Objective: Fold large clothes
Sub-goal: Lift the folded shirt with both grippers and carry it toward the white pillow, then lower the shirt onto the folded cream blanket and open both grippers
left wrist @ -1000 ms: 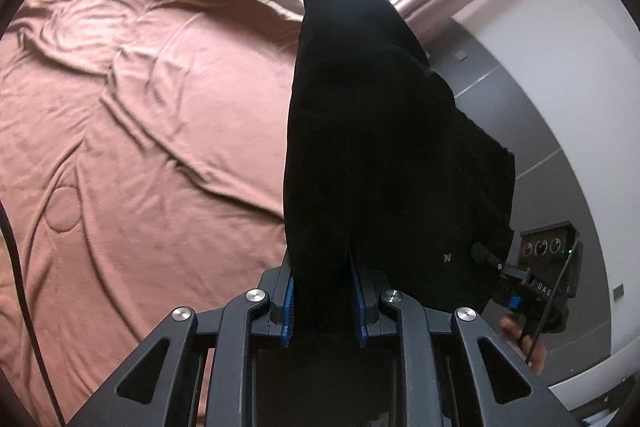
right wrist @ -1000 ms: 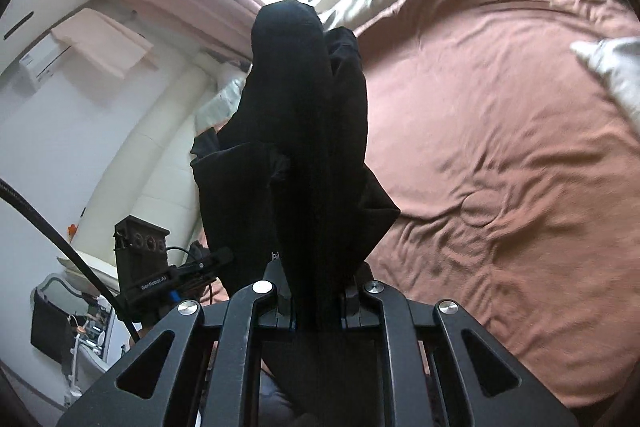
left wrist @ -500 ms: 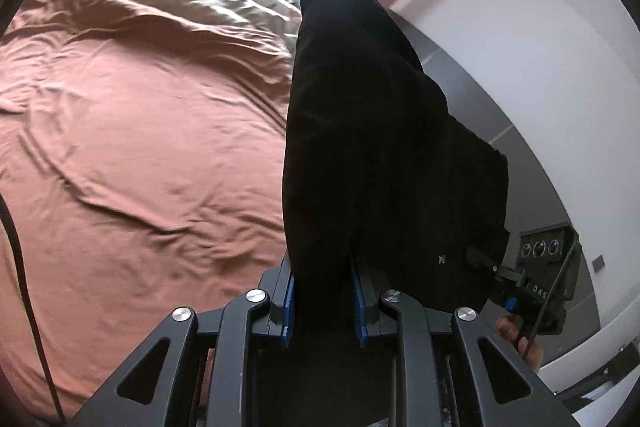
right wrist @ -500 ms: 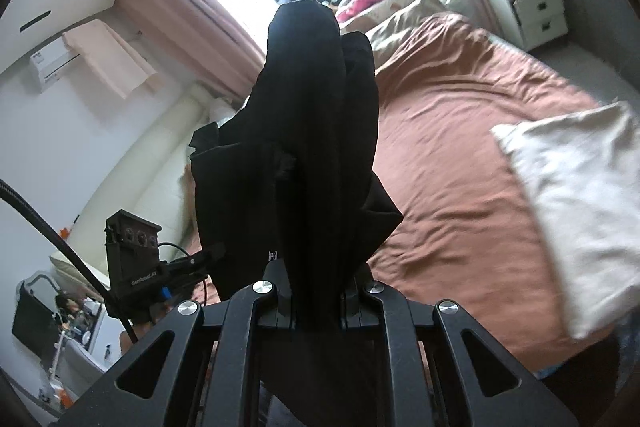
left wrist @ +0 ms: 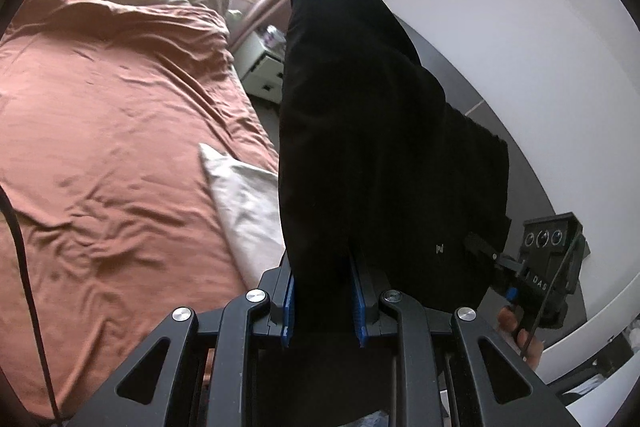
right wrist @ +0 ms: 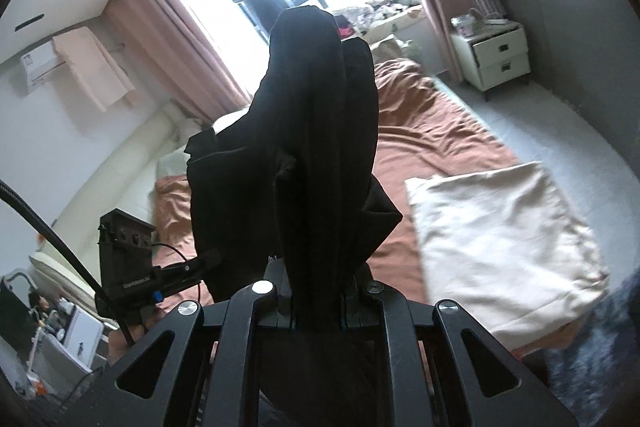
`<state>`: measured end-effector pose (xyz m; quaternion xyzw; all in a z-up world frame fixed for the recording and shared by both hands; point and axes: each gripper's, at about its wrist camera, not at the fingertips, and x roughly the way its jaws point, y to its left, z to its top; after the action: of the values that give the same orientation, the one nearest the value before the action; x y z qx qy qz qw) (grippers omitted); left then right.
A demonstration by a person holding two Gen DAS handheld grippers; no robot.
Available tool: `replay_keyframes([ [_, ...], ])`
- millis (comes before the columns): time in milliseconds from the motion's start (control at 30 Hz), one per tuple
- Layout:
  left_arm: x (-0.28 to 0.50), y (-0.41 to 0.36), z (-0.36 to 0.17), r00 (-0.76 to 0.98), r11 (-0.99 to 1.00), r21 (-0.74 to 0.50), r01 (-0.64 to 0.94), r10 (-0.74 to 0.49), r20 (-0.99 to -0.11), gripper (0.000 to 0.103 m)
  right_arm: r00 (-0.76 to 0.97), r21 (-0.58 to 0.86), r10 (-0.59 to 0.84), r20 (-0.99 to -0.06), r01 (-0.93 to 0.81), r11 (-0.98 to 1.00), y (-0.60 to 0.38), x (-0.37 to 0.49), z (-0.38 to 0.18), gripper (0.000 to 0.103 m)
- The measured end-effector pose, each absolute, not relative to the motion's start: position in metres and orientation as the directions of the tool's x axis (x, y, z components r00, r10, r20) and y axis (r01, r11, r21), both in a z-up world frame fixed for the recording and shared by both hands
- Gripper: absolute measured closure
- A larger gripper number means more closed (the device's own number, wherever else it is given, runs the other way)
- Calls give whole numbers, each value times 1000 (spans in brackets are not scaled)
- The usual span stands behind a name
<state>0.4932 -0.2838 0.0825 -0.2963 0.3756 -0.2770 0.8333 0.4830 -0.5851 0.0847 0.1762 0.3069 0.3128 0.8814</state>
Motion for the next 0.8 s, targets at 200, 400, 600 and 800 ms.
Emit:
replay_keyframes([
  [200, 517, -332, 68, 523, 663, -712, 230, -701, -484, 79, 630, 470, 602, -490, -390, 792, -598, 497, 98, 92],
  [400, 555, -367, 37, 458, 647, -735, 205, -727, -512, 79, 623, 442, 550, -556, -339, 830, -595, 518, 100, 92],
  [600, 599, -382, -3, 396, 642, -753, 143, -735, -551, 79, 570, 467, 529, -629, -267, 843, -582, 567, 87, 92],
  [800, 643, -394, -42, 329, 640, -762, 95, -743, -583, 79, 512, 411, 446, -734, -189, 892, -560, 628, 77, 92],
])
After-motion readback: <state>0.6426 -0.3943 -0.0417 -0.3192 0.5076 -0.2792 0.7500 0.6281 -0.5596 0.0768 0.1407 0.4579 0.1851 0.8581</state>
